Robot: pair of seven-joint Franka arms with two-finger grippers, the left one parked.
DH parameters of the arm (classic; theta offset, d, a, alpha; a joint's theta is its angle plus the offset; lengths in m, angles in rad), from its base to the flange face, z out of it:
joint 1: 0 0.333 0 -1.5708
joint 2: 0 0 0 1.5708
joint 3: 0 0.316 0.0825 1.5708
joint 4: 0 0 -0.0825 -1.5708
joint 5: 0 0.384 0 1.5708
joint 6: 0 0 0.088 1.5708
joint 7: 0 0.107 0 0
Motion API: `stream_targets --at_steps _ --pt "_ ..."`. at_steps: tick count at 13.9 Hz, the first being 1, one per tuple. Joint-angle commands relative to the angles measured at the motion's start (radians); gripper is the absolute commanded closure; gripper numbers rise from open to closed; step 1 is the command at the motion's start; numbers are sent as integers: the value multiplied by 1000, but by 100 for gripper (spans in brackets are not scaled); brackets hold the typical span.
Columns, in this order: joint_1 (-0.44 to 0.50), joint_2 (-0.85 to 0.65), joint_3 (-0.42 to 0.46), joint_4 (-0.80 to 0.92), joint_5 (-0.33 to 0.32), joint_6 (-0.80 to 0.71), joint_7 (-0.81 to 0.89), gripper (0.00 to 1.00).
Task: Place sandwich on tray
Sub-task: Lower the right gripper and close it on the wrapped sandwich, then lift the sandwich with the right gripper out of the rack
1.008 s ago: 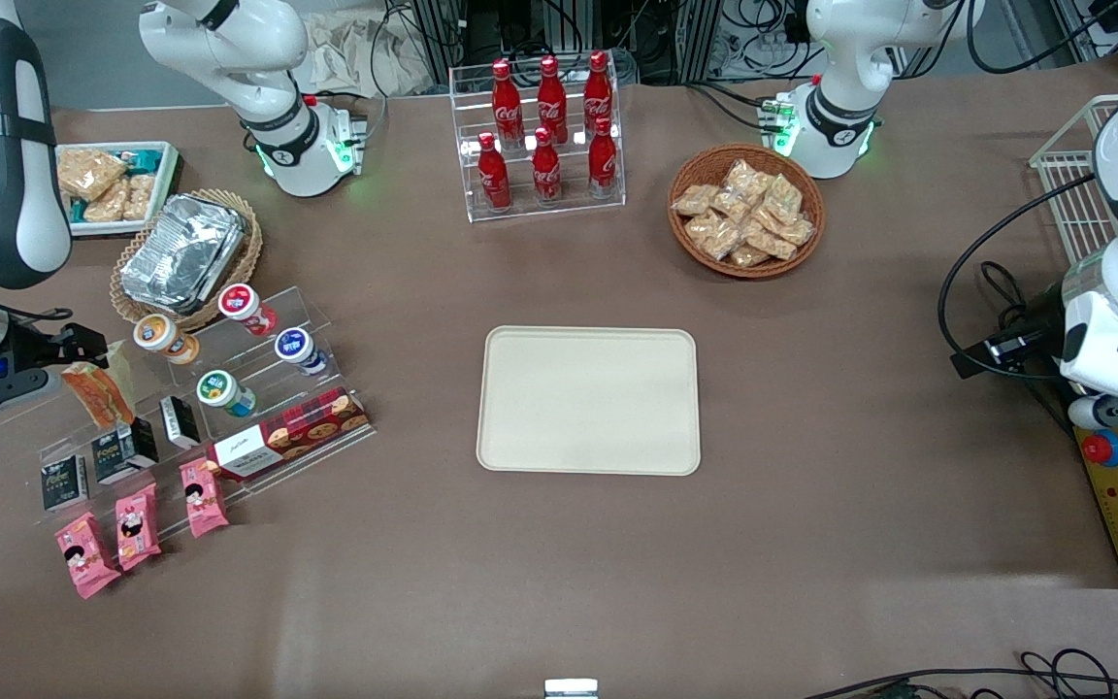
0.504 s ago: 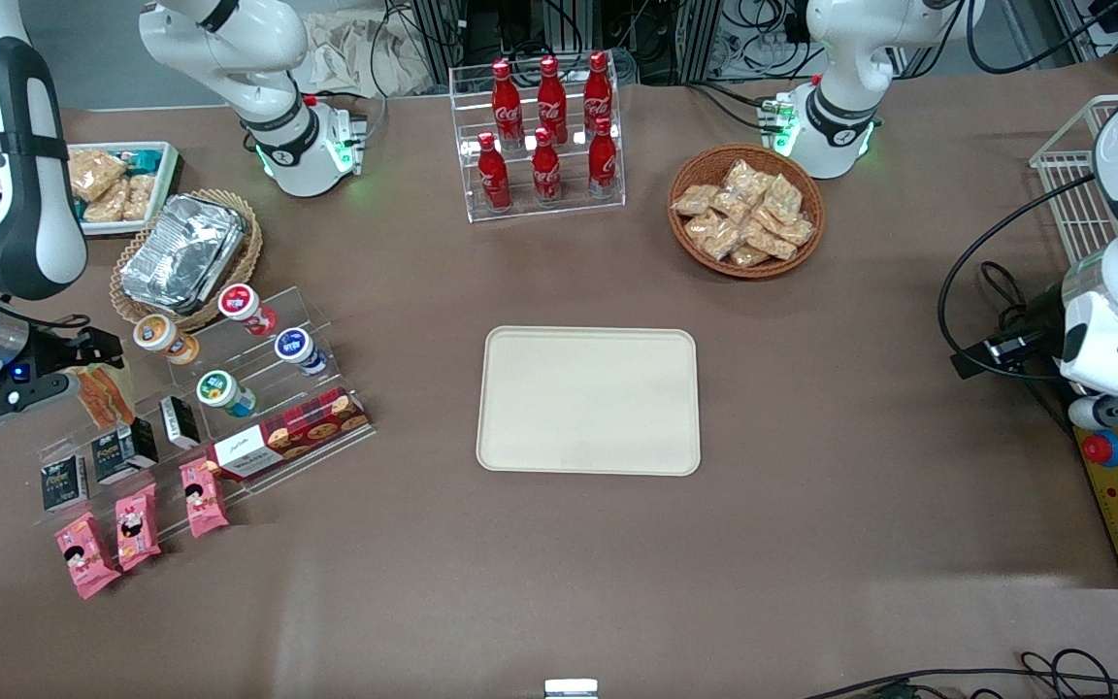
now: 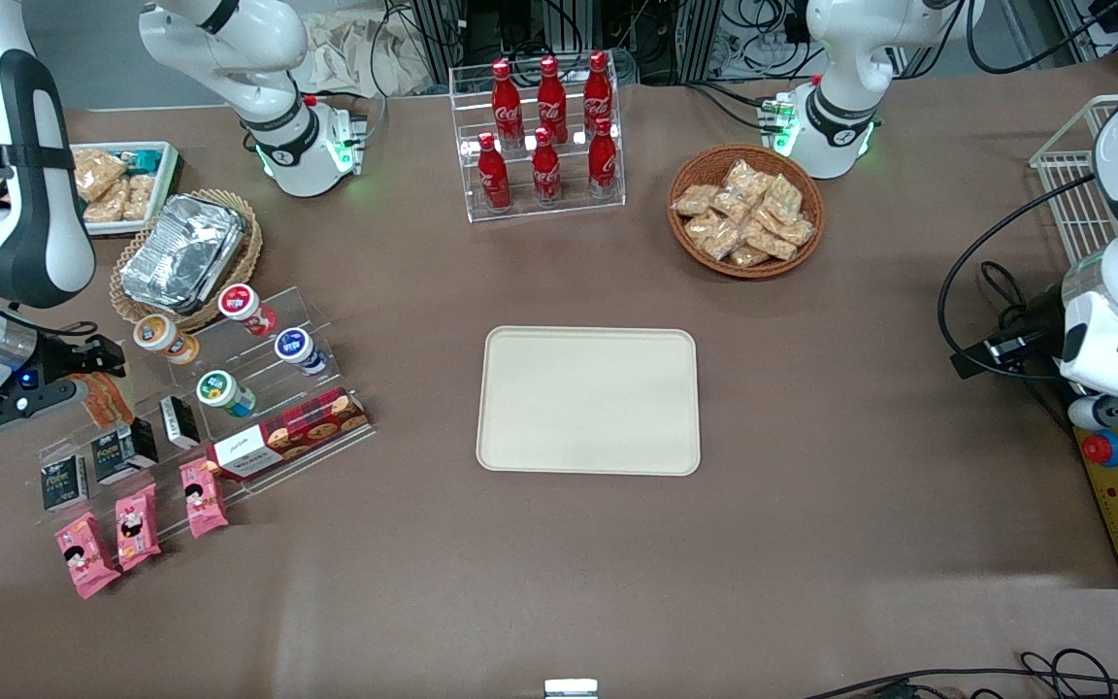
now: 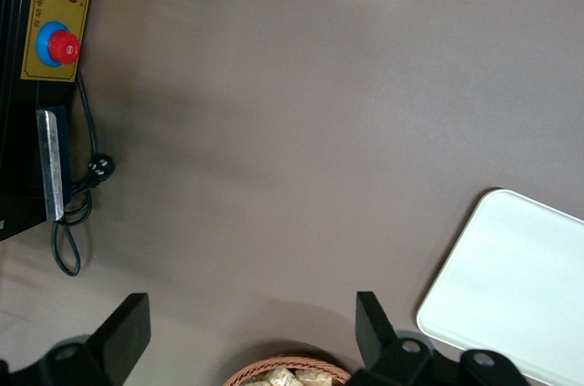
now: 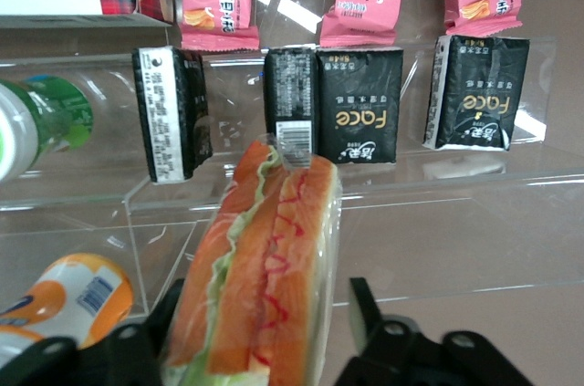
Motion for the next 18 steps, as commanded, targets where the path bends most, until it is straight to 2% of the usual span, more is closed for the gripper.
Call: stream_targets --at_steps 1,4,5,10,12,15,18 --pt "-6 6 0 -2 -10 24 -17 38" --pt "-4 6 0 17 -9 7 -39 60" --pt "-3 6 1 36 -9 -13 -39 62" --pt "51 9 9 272 0 -295 -36 62" --pt "92 8 12 353 40 -371 -33 62" --pt "207 11 9 458 63 -465 -28 62" --pt "348 17 9 466 122 -470 16 62"
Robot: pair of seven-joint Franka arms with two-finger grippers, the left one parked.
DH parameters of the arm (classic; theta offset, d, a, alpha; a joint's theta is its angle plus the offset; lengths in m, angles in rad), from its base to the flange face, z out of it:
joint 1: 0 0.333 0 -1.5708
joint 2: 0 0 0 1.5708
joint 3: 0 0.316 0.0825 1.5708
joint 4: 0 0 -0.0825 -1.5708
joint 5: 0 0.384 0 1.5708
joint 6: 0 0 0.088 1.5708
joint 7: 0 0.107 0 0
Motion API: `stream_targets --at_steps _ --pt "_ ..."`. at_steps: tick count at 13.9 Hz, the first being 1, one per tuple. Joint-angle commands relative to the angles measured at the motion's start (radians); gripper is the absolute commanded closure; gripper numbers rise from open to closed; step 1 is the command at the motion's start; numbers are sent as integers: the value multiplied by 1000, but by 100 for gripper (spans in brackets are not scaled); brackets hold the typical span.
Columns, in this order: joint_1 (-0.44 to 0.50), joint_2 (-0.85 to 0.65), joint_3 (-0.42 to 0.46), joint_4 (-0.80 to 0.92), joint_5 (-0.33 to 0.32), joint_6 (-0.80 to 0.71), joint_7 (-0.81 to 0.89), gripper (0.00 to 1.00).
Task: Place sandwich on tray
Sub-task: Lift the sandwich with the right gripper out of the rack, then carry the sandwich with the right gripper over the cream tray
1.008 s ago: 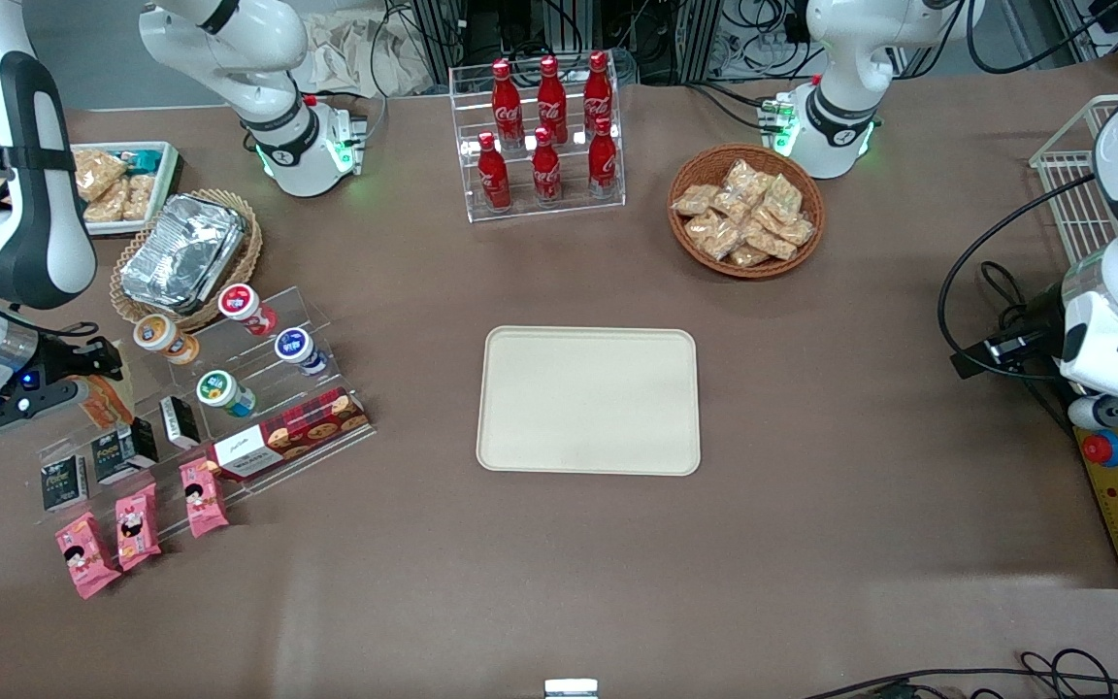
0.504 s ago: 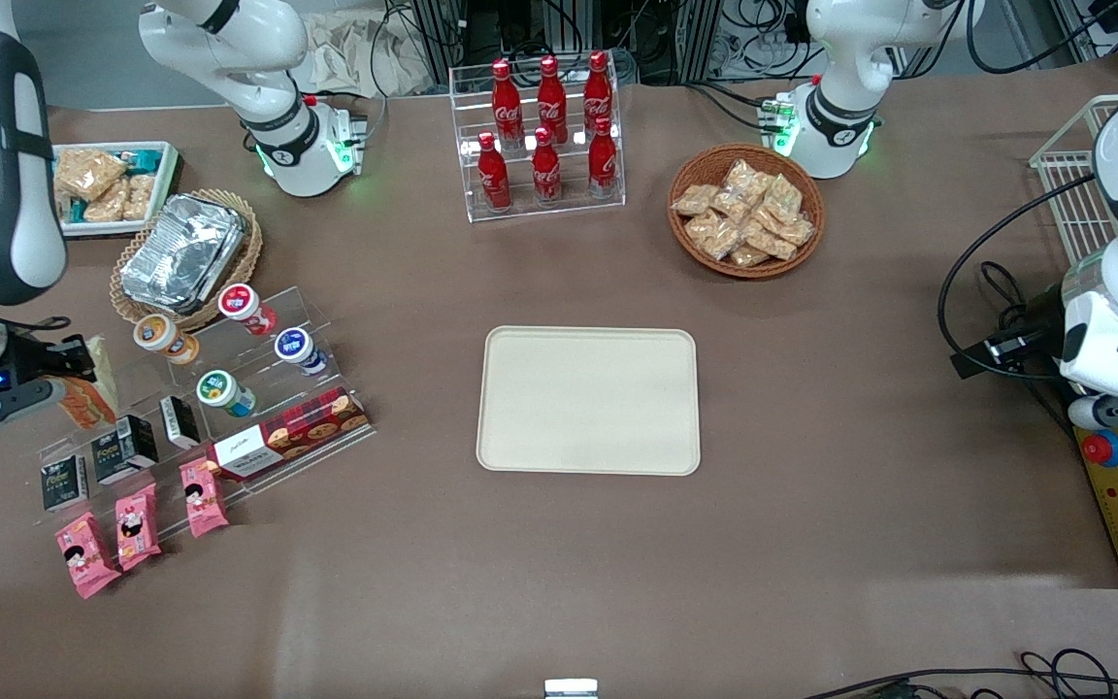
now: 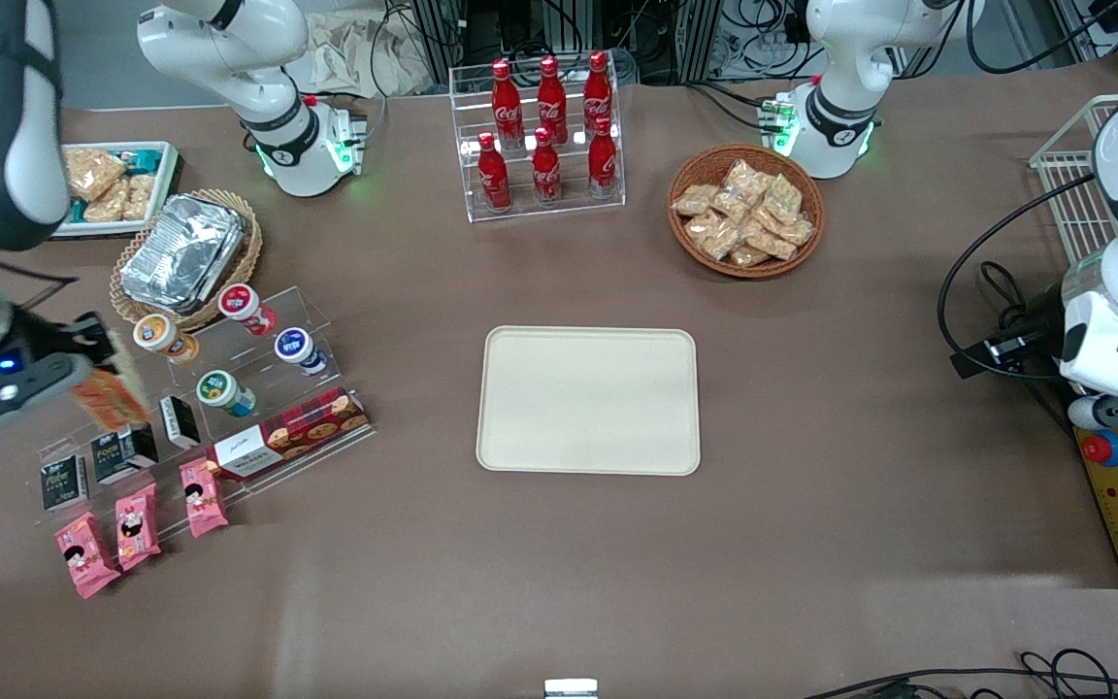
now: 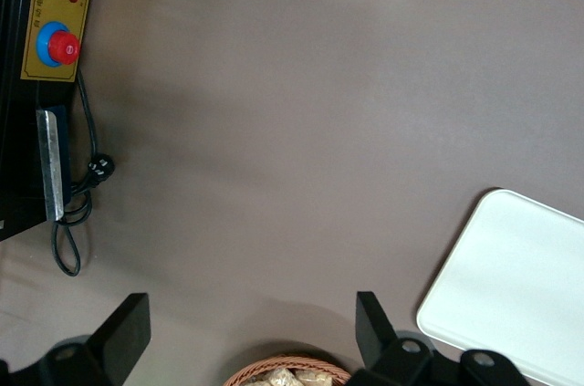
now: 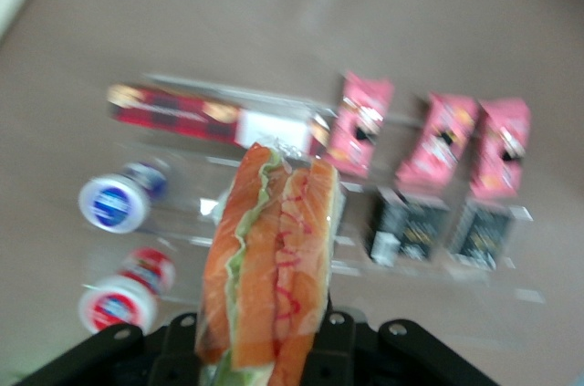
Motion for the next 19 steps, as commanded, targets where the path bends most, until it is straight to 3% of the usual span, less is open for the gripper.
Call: stream_targets --at_steps 1,3,6,9,13,17,19 --pt "129 34 -7 35 35 -23 70 62" --pt "244 89 -7 80 39 -27 78 61" --pt "332 215 -7 194 183 -21 80 60" --pt "384 327 13 269 233 101 80 60" --pt "392 448 111 279 236 349 78 60" --pt "466 539 120 276 223 509 73 60" --pt "487 580 120 273 179 566 70 60"
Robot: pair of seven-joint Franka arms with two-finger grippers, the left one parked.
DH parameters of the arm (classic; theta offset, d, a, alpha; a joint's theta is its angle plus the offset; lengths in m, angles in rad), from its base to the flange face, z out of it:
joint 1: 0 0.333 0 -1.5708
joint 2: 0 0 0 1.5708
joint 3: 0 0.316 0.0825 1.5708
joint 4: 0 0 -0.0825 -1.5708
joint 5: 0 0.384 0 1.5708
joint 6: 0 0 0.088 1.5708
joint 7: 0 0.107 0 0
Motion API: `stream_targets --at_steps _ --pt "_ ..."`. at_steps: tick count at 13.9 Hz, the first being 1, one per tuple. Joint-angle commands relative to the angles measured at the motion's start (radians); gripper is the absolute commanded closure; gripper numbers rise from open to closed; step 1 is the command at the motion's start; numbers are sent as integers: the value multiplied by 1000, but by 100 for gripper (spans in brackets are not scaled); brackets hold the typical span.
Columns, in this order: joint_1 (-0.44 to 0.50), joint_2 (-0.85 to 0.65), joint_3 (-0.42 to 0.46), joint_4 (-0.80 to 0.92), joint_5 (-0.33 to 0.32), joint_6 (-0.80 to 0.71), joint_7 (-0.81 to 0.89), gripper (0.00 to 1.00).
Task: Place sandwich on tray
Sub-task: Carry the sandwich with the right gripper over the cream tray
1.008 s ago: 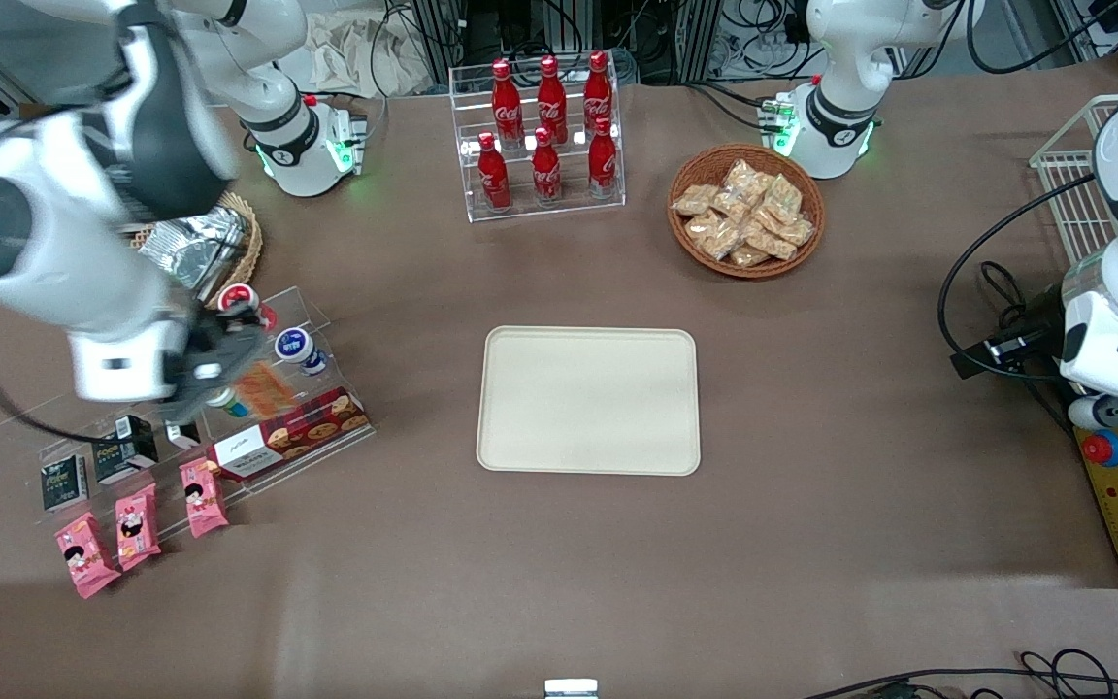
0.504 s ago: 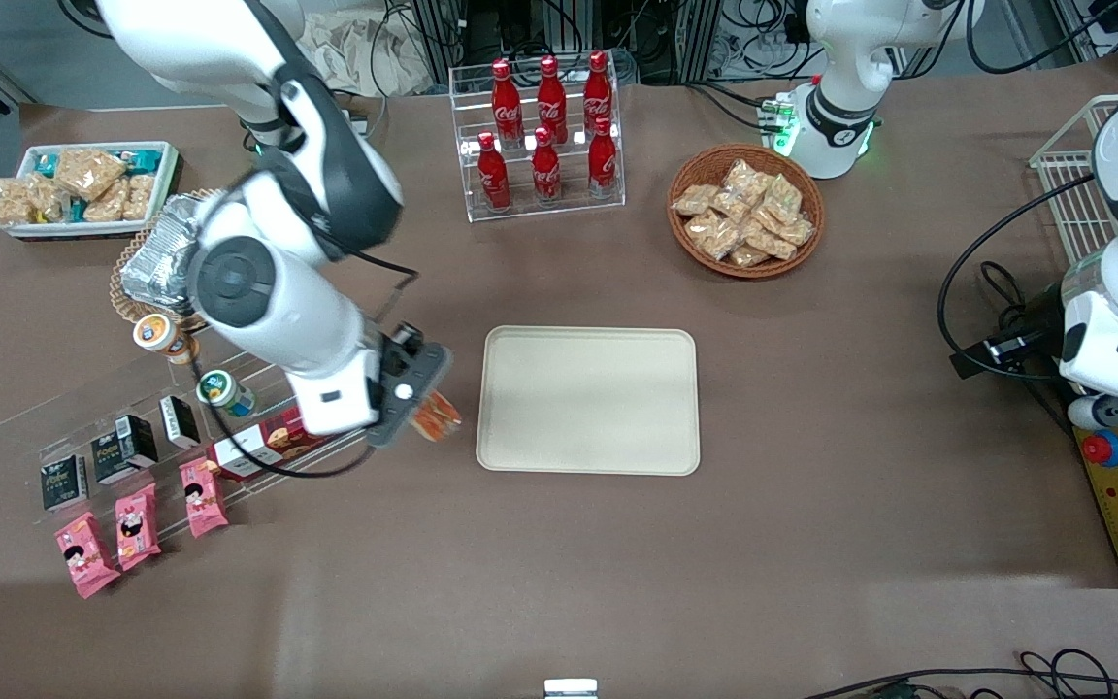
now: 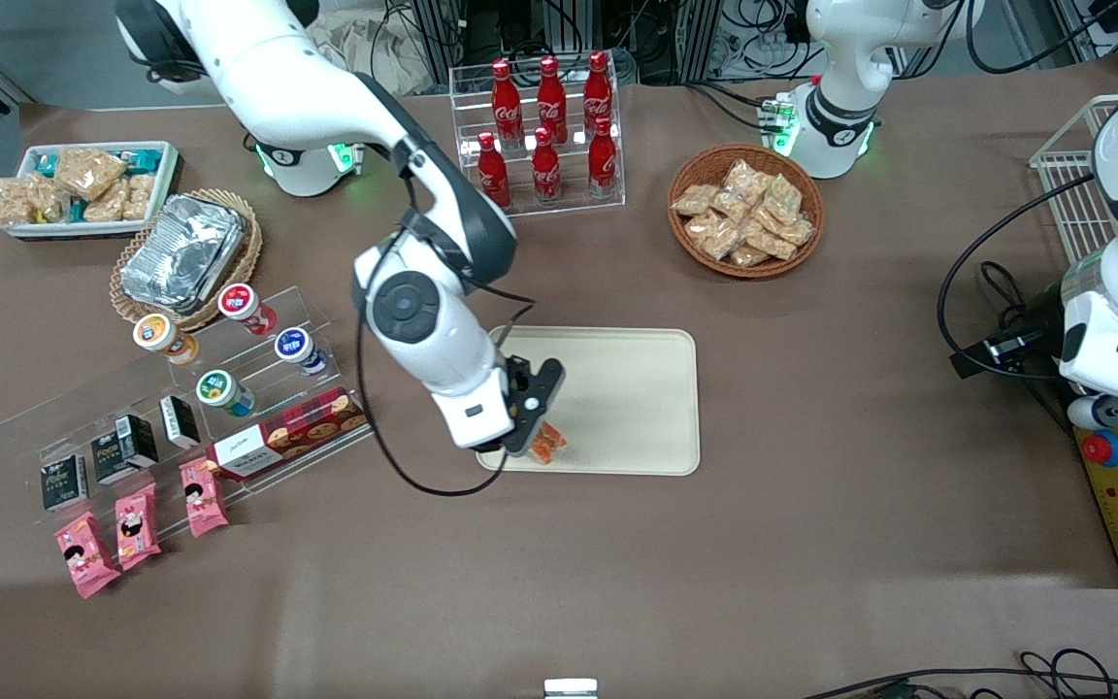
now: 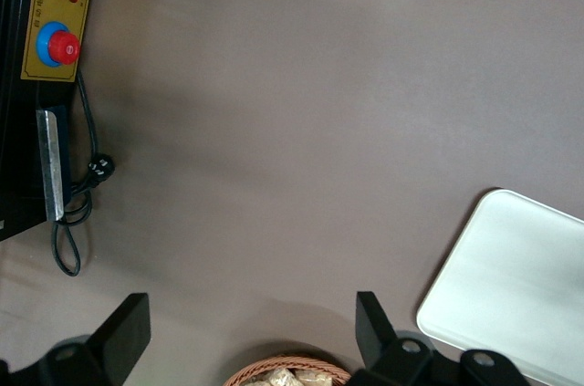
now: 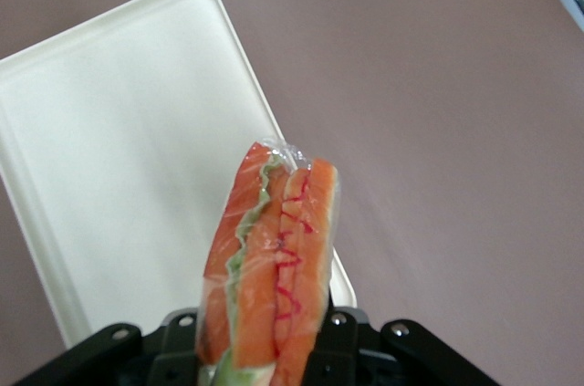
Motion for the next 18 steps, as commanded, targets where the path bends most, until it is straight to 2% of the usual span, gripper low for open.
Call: stream_targets --at_steps 1,5,11,13,14,18 --pt "12 71 -2 41 -49 65 -17 60" --pt "47 128 -2 41 -147 118 -24 60" --pt "52 161 -2 40 -170 141 -59 51" --pt "52 177 -2 38 -169 170 -50 24" --pt "52 177 -2 40 -166 171 -45 3" --pt "35 137 2 40 -144 152 -56 2"
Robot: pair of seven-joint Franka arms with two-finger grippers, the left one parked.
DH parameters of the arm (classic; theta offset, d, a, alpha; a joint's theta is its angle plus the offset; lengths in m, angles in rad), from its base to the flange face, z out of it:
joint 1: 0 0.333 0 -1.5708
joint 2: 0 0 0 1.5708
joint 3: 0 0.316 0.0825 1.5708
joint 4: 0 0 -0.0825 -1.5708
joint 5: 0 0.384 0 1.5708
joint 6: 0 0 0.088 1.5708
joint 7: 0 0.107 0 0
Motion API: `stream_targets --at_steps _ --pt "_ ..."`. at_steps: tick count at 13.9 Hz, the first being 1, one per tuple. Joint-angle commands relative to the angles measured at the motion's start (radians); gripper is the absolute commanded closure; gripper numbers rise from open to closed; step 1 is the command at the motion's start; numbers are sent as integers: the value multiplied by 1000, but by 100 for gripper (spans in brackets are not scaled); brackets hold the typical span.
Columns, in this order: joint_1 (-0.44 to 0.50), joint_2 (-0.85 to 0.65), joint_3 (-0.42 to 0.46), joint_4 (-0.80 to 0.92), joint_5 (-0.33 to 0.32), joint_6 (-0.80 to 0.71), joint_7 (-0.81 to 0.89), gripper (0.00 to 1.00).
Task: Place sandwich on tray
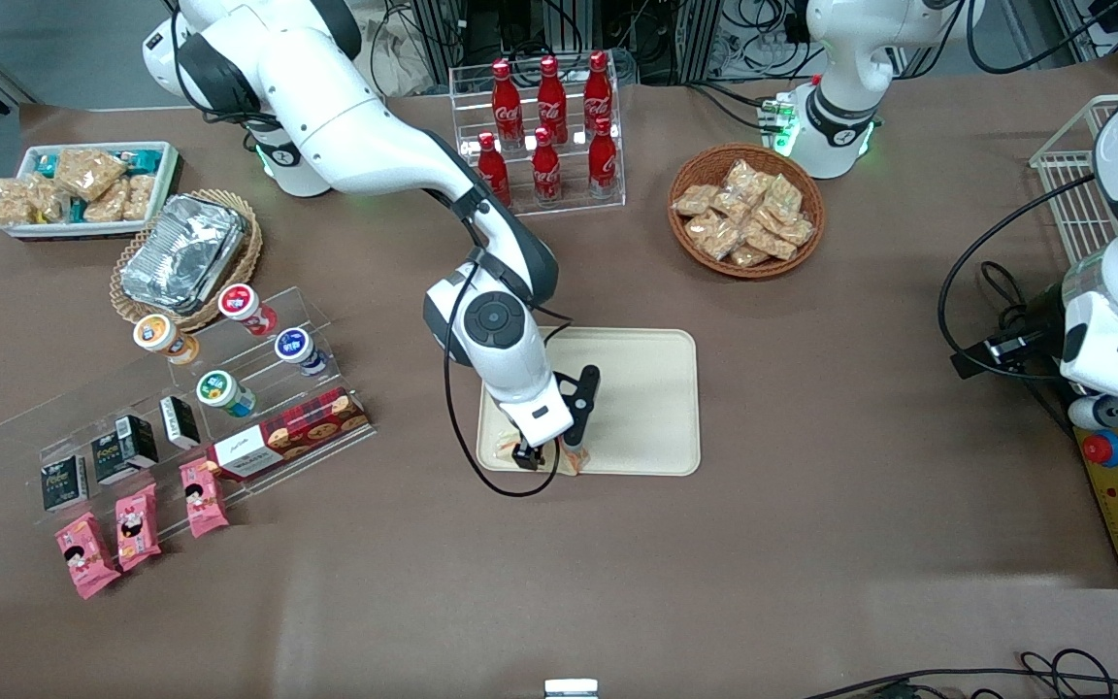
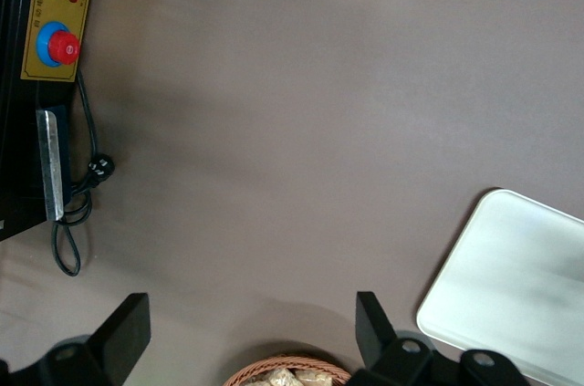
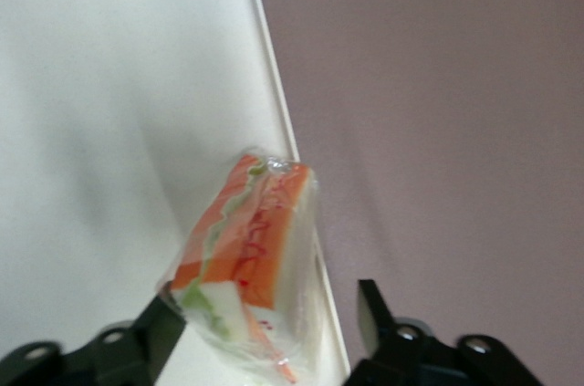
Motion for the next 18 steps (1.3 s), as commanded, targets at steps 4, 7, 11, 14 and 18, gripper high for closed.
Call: stream_targets --at_steps 4,7,11,14,18 --pt "-54 -123 0 20 134 -135 -6 2" --pt "-125 -209 -3 16 202 -294 11 2" --pt "-200 -336 -20 10 200 -512 162 2" --pt "-211 -407 -132 10 199 -636 181 2" --pt "-208 -475 -281 10 171 -764 181 2"
